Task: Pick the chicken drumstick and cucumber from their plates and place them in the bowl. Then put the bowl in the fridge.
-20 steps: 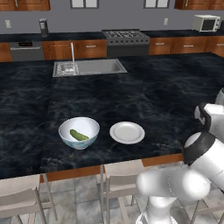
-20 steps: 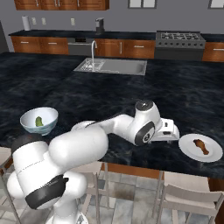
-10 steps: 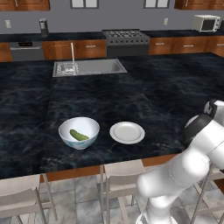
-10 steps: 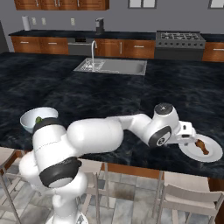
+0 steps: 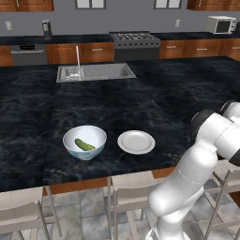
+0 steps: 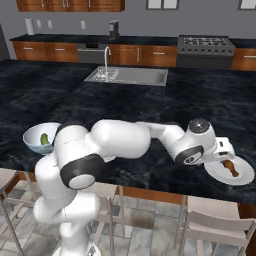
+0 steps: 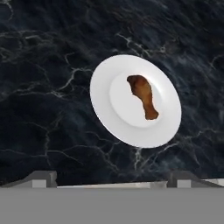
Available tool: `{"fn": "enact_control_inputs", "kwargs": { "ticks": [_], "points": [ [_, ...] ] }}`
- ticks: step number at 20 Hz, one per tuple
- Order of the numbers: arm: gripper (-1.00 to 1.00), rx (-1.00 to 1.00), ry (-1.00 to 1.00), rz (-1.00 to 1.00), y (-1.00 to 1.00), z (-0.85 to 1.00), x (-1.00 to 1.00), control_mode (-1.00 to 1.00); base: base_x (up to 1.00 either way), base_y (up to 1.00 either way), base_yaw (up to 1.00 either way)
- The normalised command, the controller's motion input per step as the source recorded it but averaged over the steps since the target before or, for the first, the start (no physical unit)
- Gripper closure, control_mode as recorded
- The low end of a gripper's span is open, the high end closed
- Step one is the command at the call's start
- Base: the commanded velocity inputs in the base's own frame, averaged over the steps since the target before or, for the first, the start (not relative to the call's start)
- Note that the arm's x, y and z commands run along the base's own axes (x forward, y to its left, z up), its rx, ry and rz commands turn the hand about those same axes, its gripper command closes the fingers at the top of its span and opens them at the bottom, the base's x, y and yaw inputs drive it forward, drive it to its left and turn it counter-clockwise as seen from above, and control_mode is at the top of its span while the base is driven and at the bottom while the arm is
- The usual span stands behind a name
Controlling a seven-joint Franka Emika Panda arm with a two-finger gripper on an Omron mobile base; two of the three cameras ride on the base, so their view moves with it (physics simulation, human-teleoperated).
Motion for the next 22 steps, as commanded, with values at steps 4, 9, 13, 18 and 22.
{"fn": "enact_control_inputs", "kwargs": {
  "ticks": [4, 9, 13, 18, 22],
  "points": [
    [-1.00, 0.00, -0.08, 0.03, -0.25, -0.08, 0.28, -1.00, 0.00, 0.00, 0.00],
    [-1.00, 0.00, 0.03, 0.00, -0.24, -0.06, 0.29, -1.00, 0.00, 0.00, 0.00],
    [-1.00, 0.00, 0.09, 0.00, -0.25, -0.04, 0.34, -1.00, 0.00, 0.00, 0.00],
    [-1.00, 0.00, 0.06, 0.00, -0.37, 0.01, 0.26, -1.00, 0.00, 0.00, 0.00],
    [-1.00, 0.01, 0.09, 0.00, -0.46, 0.21, 0.05, -1.00, 0.00, 0.00, 0.00]
  ]
}}
